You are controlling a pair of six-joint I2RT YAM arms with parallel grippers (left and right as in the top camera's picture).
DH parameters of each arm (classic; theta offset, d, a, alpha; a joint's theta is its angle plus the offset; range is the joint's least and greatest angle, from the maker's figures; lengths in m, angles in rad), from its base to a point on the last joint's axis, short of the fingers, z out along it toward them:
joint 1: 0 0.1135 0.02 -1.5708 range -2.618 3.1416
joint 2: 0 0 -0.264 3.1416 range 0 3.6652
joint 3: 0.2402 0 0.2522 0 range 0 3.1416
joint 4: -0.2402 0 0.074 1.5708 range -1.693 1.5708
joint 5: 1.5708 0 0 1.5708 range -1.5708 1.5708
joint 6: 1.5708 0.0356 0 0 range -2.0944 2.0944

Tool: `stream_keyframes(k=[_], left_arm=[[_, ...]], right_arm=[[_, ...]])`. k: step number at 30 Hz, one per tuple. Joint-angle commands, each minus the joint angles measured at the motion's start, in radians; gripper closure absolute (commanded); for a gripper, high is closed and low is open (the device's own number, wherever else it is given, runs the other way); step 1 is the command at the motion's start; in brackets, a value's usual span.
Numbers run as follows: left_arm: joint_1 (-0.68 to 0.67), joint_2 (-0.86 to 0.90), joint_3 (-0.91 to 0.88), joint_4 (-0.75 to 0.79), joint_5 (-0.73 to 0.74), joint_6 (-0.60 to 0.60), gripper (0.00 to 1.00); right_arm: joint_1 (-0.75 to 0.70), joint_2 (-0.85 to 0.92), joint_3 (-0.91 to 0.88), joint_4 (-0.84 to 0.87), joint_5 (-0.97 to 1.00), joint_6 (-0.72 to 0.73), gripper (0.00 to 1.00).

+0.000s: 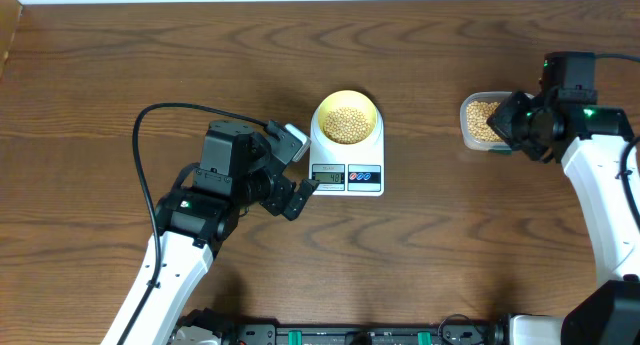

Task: Scoop item into bowl and weigh 50g on scale
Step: 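Drag the yellow scoop through the soybeans in the tub, then lift the scoop out of the tub and carry it left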

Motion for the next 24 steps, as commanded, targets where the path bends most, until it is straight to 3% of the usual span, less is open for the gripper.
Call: stream_keyframes(k=[1, 18, 24], left_arm=[[0.004, -0.006, 0.004, 0.001, 0.005, 0.002, 0.02], [0.004, -0.006, 0.004, 0.001, 0.005, 0.002, 0.02], [0.004, -0.006, 0.004, 0.001, 0.005, 0.002, 0.02]], right_arm=[[-0.018, -0.01, 0.001, 0.022, -0.133, -0.053, 0.99], [-0.02, -0.01, 0.001, 0.122, -0.394, -0.151, 0.99], [0.023, -0.01, 0.001, 0.191, -0.406, -0.185, 0.99]])
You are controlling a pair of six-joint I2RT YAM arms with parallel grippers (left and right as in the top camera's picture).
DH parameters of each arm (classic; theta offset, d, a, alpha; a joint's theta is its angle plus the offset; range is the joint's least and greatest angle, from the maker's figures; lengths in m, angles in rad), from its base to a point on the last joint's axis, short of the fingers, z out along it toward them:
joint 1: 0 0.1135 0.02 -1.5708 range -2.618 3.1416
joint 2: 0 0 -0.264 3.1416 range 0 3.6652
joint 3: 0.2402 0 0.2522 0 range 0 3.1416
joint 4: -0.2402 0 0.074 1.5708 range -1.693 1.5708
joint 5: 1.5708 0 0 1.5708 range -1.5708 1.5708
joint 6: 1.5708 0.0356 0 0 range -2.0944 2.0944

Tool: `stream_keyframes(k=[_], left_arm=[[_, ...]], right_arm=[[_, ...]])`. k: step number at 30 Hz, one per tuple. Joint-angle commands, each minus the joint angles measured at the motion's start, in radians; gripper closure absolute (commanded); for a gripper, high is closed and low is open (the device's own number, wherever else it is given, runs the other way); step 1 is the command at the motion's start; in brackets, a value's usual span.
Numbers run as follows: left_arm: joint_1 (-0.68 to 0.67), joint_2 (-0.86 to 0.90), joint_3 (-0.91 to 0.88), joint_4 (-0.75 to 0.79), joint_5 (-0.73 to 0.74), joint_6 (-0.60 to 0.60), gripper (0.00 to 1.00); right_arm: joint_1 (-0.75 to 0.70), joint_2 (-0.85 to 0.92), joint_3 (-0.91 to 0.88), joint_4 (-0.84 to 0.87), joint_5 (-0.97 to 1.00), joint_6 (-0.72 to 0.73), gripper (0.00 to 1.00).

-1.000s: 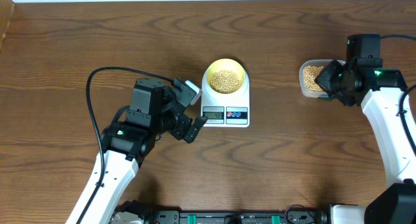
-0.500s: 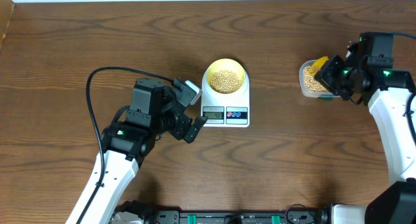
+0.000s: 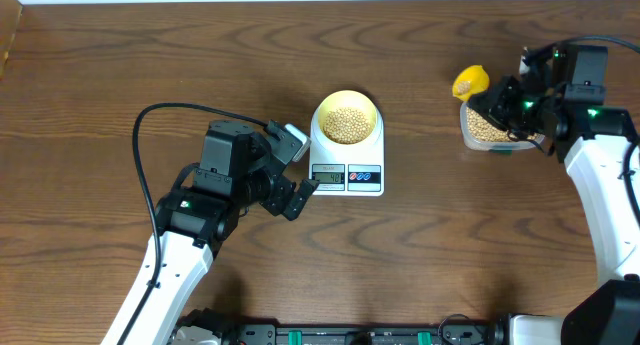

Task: Scoop item into bowl and weigh 50g on scale
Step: 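Lift the scoop out of the tub and carry it left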

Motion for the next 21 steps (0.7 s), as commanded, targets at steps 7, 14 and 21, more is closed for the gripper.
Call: stream_keyframes(k=[7, 14, 21], left_arm=[[0.004, -0.006, 0.004, 0.001, 0.005, 0.002, 0.02], [0.004, -0.006, 0.004, 0.001, 0.005, 0.002, 0.02], [0.004, -0.006, 0.004, 0.001, 0.005, 0.002, 0.02]], right_arm=[[0.119, -0.009, 0.001, 0.081, -0.006, -0.073, 0.99], [0.209, -0.007, 0.001, 0.137, 0.062, -0.073, 0.99], [0.275, 0.011, 0.0, 0.188, 0.118, -0.08, 0.99]])
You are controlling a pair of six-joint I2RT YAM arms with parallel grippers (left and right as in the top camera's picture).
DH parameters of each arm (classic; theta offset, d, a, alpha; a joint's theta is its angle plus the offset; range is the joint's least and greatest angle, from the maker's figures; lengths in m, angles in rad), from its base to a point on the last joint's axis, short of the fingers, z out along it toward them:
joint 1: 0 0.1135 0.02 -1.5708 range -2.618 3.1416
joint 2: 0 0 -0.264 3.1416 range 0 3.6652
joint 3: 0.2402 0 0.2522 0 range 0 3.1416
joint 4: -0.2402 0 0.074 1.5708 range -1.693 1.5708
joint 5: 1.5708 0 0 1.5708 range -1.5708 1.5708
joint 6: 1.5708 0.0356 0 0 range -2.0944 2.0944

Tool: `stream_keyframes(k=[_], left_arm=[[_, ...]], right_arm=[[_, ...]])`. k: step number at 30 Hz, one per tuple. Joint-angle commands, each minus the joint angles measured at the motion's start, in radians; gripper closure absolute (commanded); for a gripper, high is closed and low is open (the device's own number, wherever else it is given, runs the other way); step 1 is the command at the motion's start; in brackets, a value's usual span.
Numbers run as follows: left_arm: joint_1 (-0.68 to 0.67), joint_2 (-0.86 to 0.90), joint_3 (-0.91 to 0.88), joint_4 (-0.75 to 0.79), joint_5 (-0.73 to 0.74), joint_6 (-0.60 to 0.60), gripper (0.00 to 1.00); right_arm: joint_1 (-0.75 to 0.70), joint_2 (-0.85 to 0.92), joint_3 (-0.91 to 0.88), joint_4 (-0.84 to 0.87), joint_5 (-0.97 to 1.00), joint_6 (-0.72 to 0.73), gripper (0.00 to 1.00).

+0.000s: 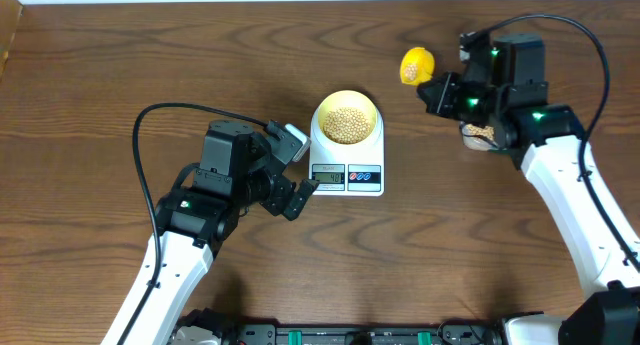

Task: Scoop item into bowl and weigh 50g on scale
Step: 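Lift the scoop out of the tub and carry it left, then move the scoop over the yellow bowl on the scale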

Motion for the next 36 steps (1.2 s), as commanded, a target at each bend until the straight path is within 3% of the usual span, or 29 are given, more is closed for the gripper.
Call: stream_keyframes(k=[1, 14, 22, 36], left_arm=[[0.004, -0.006, 0.004, 0.002, 0.005, 0.002, 0.02], [0.004, -0.006, 0.004, 0.001, 0.005, 0.002, 0.02], [0.004, -0.006, 0.004, 0.001, 0.005, 0.002, 0.02], [0.004, -0.006, 0.004, 0.002, 0.005, 0.002, 0.02]], right_arm=[[0.034, 0.011, 0.0, 0.016, 0.05, -0.019, 0.99], [0.133, 0.048, 0.0, 0.101, 0.11, -0.161, 0.99], [0.206, 0.1, 0.0, 0.143, 0.109, -0.326, 0.99], [0.222, 0.151, 0.0, 0.163, 0.109, -0.397, 0.99]])
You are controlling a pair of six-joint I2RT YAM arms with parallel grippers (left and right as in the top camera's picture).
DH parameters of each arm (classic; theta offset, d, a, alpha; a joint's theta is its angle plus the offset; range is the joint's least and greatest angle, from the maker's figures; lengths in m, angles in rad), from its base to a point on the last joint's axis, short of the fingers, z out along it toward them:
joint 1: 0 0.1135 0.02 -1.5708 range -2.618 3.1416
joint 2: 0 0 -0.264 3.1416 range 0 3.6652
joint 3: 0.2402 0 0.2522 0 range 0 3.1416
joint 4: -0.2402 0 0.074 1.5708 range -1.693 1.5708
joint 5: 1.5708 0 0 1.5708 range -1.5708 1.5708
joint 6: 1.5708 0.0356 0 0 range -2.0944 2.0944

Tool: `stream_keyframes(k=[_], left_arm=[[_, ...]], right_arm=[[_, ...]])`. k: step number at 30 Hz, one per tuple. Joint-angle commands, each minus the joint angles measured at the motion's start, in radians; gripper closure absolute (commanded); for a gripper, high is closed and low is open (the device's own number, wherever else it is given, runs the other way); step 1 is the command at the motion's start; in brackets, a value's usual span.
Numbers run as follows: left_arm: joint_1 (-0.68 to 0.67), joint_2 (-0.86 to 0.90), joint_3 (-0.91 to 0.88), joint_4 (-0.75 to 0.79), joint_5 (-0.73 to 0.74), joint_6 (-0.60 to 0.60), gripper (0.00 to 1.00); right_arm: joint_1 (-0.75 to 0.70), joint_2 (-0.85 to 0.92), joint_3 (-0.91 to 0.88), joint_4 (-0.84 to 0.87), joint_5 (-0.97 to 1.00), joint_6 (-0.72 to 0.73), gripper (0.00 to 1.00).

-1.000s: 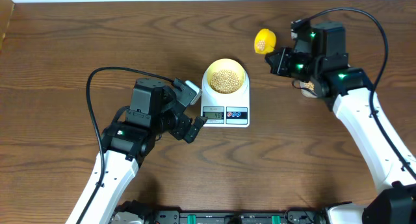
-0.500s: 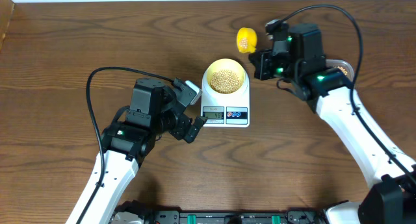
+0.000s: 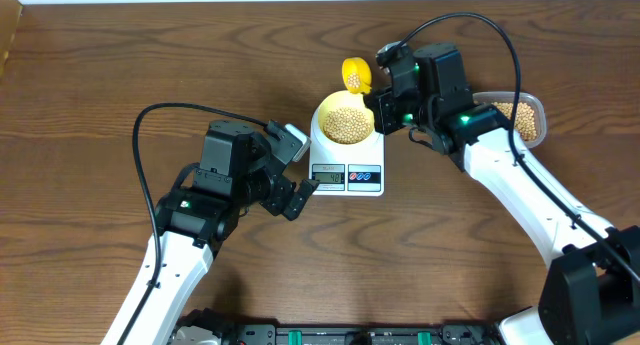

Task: Scoop item into bowl and weigh 50g on scale
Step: 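Move the scoop over the yellow bowl on the scale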

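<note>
A yellow bowl (image 3: 346, 120) of tan beans sits on the white scale (image 3: 347, 163) at the table's middle. My right gripper (image 3: 383, 103) is shut on the handle of a yellow scoop (image 3: 355, 73), whose cup hangs over the bowl's far rim. The clear container (image 3: 520, 117) of beans lies to the right, behind the right arm. My left gripper (image 3: 297, 170) rests just left of the scale with its jaws apart and nothing between them.
The scale's display (image 3: 328, 175) faces the front edge. A black cable (image 3: 160, 125) loops over the table at the left. Bare wood lies along the far side of the table and to the front right.
My right gripper has carried the scoop further left, from midway between the container and the scale to over the bowl's far rim. The left arm has not moved.
My right gripper was down at the bean container on the right. Then the scoop showed above the container's far left corner, then it hung between container and scale, and now it is at the bowl. The left arm stayed still throughout.
</note>
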Motion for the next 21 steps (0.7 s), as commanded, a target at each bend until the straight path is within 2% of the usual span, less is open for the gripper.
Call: stream_keyframes(k=[1, 11, 21], left_arm=[[0.004, -0.006, 0.004, 0.001, 0.005, 0.002, 0.02], [0.005, -0.006, 0.004, 0.001, 0.005, 0.002, 0.02], [0.004, -0.006, 0.004, 0.001, 0.005, 0.002, 0.02]], right_arm=[[0.003, 0.011, 0.0, 0.01, 0.005, -0.068, 0.99], [0.003, 0.011, 0.0, 0.021, -0.014, -0.199, 0.99], [0.005, 0.011, 0.0, 0.005, -0.047, -0.264, 0.99]])
